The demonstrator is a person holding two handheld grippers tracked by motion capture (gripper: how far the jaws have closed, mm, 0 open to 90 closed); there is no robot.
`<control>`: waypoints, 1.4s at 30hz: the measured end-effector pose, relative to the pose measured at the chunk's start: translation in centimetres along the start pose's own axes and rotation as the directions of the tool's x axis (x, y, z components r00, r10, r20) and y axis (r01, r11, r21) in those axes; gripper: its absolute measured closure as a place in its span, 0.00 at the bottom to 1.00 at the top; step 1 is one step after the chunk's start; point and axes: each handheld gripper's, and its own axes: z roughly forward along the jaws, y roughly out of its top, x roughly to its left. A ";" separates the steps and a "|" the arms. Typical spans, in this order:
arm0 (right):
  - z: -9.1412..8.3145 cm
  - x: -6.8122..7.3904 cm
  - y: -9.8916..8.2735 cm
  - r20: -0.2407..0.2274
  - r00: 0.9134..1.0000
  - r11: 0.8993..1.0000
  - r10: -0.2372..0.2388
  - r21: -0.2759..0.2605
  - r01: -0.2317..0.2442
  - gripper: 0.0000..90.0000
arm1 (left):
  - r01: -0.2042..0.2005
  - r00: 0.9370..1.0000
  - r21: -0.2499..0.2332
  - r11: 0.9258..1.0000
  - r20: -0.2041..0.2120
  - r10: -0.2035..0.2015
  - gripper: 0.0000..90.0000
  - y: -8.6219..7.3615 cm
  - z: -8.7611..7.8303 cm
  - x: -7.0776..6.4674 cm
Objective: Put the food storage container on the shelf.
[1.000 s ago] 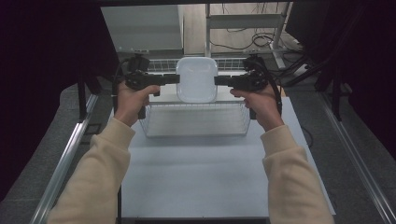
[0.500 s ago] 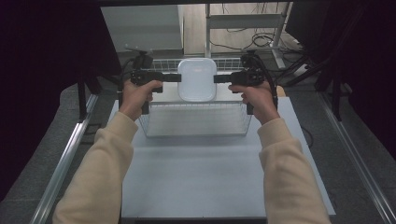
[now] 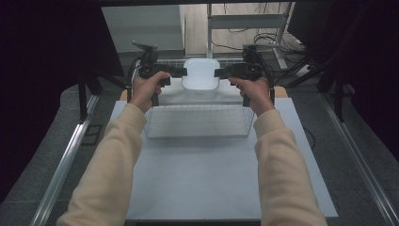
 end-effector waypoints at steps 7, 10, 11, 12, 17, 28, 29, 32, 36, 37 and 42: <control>0.3 -0.4 -0.1 0.002 1.000 0.999 -0.017 -0.027 0.017 0.70 | -0.036 0.999 -0.005 0.999 -0.026 0.036 0.65 -0.3 0.2 -0.2; -0.3 0.3 -0.4 0.027 0.997 0.995 -0.077 -0.066 0.078 0.57 | -0.055 0.998 -0.032 0.998 -0.041 0.054 0.48 -0.4 -0.1 -0.6; -0.3 0.3 -0.4 0.027 0.997 0.995 -0.077 -0.066 0.078 0.57 | -0.075 0.996 -0.046 0.996 -0.051 0.072 0.48 -0.4 -0.5 -0.8; -1.0 1.0 -0.7 0.034 0.990 0.988 -0.134 -0.077 0.136 0.51 | -0.118 0.991 -0.070 0.991 -0.075 0.113 0.42 -0.8 -1.3 -1.3; -3.0 2.5 -3.0 0.081 0.951 0.948 -0.299 -0.086 0.306 0.42 | -0.212 0.972 -0.076 0.974 -0.118 0.202 0.36 -2.6 -3.5 -2.2; -6.2 1.4 -10.3 0.069 0.892 0.888 -0.447 -0.083 0.452 0.33 | -0.372 0.916 -0.029 0.928 -0.177 0.361 0.34 -10.2 -6.8 -2.5; -6.7 1.0 -12.0 0.071 0.883 0.878 -0.465 -0.092 0.470 0.32 | -0.380 0.913 -0.034 0.924 -0.173 0.369 0.34 -11.1 -7.1 -2.5; -7.3 0.5 -14.2 0.070 0.875 0.869 -0.479 -0.100 0.484 0.32 | -0.417 0.898 -0.034 0.908 -0.170 0.405 0.34 -14.5 -8.0 -2.3; -7.7 -0.4 -17.0 0.089 0.871 0.864 -0.484 -0.112 0.492 0.32 | -0.441 0.886 -0.026 0.897 -0.174 0.430 0.33 -17.7 -8.5 -1.9; -7.7 -0.4 -17.0 0.089 0.871 0.864 -0.484 -0.112 0.492 0.32 | -0.441 0.886 -0.026 0.897 -0.174 0.430 0.33 -17.7 -8.5 -1.9; -7.7 -2.2 -21.5 0.129 0.868 0.864 -0.480 -0.104 0.493 0.31 | -0.441 0.880 0.021 0.897 -0.187 0.437 0.32 -22.0 -8.4 -0.8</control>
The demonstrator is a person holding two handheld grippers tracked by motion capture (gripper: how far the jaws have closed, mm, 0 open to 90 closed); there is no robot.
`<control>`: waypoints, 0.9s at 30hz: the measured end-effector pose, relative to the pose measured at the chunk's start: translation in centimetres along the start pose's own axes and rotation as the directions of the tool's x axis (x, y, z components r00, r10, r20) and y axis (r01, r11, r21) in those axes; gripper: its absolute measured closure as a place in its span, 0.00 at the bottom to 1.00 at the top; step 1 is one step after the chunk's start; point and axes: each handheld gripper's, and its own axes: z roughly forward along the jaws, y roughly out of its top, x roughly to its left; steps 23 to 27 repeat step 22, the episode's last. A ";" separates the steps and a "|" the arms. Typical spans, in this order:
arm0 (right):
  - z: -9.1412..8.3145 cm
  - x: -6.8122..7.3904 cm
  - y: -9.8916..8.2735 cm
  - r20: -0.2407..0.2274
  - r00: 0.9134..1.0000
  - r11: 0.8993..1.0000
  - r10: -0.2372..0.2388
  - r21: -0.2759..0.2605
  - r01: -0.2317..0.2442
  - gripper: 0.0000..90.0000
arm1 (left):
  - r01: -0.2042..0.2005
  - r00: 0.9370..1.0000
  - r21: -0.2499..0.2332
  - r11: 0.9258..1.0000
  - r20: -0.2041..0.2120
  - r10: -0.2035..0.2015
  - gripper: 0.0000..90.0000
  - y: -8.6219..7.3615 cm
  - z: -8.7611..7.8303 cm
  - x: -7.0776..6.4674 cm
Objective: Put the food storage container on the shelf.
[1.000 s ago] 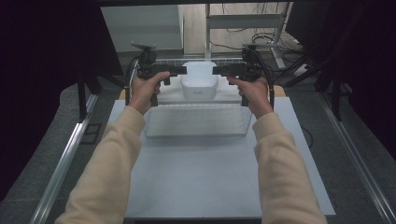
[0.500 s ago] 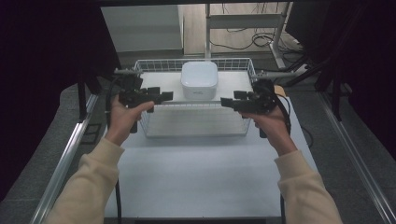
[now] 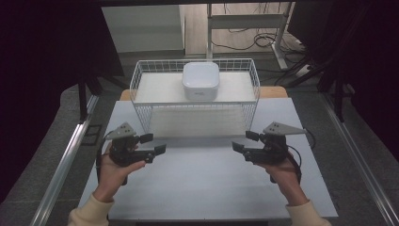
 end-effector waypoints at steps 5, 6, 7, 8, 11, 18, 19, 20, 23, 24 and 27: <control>0.0 0.2 -3.1 0.017 1.000 0.999 0.014 0.037 -0.014 0.31 | 0.040 0.999 0.026 0.999 -0.007 -0.039 0.31 -3.3 0.1 0.0; 0.0 0.3 -3.6 0.018 1.000 0.999 0.014 0.049 -0.015 0.31 | 0.043 0.999 0.037 0.998 -0.011 -0.043 0.31 -3.8 0.3 0.0; 0.0 0.3 -3.6 0.018 1.000 0.999 0.014 0.049 -0.015 0.31 | 0.043 0.999 0.037 0.998 -0.011 -0.043 0.31 -3.8 0.3 0.0; 0.2 0.4 -4.7 0.027 1.000 0.998 0.015 0.067 -0.017 0.31 | 0.047 0.999 0.053 0.997 -0.019 -0.046 0.31 -4.3 0.5 0.1; 0.5 0.5 -5.8 0.035 0.999 0.996 0.012 0.093 -0.015 0.30 | 0.066 0.998 0.072 0.995 -0.023 -0.065 0.31 -5.1 0.9 0.4; 0.6 0.8 -6.0 0.034 0.999 0.996 -0.019 0.089 0.016 0.27 | 0.067 0.997 0.069 0.995 -0.040 -0.065 0.30 -5.7 0.8 0.5; 0.6 0.8 -6.0 0.038 0.999 0.996 -0.025 0.085 0.022 0.25 | 0.073 0.996 0.069 0.995 -0.050 -0.070 0.30 -6.1 0.8 0.7; 0.6 0.7 -6.1 0.049 0.998 0.996 -0.032 0.080 0.028 0.24 | 0.078 0.996 0.068 0.995 -0.054 -0.074 0.29 -6.3 0.8 0.8; 0.7 0.6 -6.3 0.065 0.997 0.997 -0.038 0.076 0.033 0.23 | 0.083 0.995 0.070 0.994 -0.060 -0.079 0.29 -6.6 1.0 1.0; 0.7 0.6 -6.3 0.065 0.997 0.997 -0.038 0.076 0.033 0.23 | 0.083 0.995 0.070 0.994 -0.060 -0.079 0.29 -6.6 1.0 1.0; 0.7 0.6 -6.3 0.065 0.997 0.997 -0.038 0.076 0.033 0.23 | 0.083 0.995 0.070 0.994 -0.060 -0.079 0.29 -6.6 1.0 1.0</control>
